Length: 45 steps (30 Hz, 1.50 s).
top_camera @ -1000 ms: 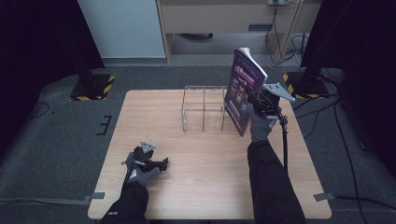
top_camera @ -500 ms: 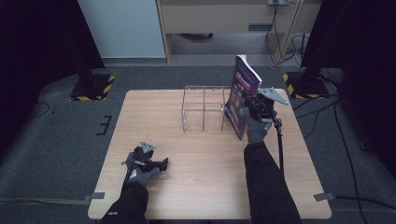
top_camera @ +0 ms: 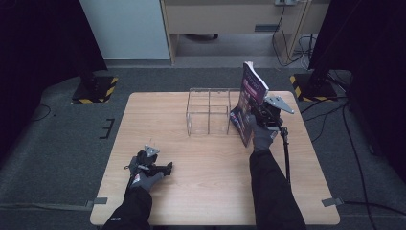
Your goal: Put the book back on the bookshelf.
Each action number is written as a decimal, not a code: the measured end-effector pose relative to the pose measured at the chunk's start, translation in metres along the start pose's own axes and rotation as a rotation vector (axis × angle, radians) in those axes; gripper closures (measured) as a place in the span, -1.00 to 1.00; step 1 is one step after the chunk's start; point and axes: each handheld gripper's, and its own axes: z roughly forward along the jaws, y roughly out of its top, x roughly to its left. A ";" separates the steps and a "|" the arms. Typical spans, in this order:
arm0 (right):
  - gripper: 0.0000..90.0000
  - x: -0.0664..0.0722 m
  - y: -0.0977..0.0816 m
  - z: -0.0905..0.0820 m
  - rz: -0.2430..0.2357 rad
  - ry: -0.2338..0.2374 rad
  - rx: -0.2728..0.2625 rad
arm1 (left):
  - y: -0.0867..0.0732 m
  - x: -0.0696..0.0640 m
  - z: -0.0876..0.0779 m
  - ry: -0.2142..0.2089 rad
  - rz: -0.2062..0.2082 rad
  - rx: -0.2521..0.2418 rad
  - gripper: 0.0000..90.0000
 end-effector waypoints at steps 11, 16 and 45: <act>0.83 0.002 -0.012 -0.001 -0.018 0.001 0.016 | 0.000 0.000 0.000 0.000 0.001 0.000 -0.98; 0.80 0.000 -0.012 -0.005 -0.017 0.003 0.035 | 0.000 0.000 0.000 0.000 0.001 0.000 -0.98; 0.84 0.003 0.012 -0.030 -0.048 0.017 0.074 | 0.000 0.000 0.000 -0.001 0.002 0.001 -0.98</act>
